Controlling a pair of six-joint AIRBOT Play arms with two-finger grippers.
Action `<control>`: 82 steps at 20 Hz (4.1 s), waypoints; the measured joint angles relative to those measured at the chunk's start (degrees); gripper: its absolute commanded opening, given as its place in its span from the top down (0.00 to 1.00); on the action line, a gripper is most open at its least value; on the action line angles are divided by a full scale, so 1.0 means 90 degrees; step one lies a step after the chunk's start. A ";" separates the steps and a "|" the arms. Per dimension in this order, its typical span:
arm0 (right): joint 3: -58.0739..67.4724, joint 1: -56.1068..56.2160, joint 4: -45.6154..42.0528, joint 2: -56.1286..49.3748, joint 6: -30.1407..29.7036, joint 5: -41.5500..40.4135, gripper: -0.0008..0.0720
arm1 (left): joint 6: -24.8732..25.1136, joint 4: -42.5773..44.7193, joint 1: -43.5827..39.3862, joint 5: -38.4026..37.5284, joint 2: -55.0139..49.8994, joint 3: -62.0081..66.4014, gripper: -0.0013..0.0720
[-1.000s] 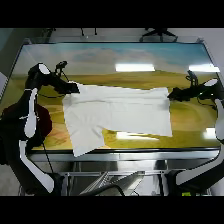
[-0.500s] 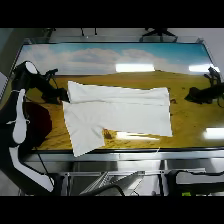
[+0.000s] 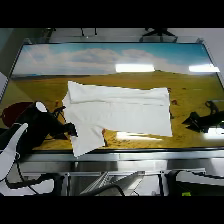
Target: Fold the shirts.
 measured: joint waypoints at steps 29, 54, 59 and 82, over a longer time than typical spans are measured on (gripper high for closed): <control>0.0335 0.1219 0.1093 0.0257 -0.0522 0.0454 0.97 | 0.0515 -0.0357 0.0483 0.0520 0.2361 0.0726 0.97; 0.2244 0.1851 0.1982 -0.1698 -0.2319 -0.2278 0.04 | 0.0406 -0.0304 -0.0151 0.0585 -0.3859 0.7599 0.04; 0.2433 0.1851 0.1950 -0.2198 -0.2057 -0.1938 0.05 | 0.0226 -0.0311 0.0041 0.0250 -0.3507 0.7315 0.04; 0.5170 0.2956 0.4092 -0.1627 -0.1741 0.1326 0.96 | 0.0073 -0.1863 -0.3106 0.1474 -0.4821 0.7237 0.84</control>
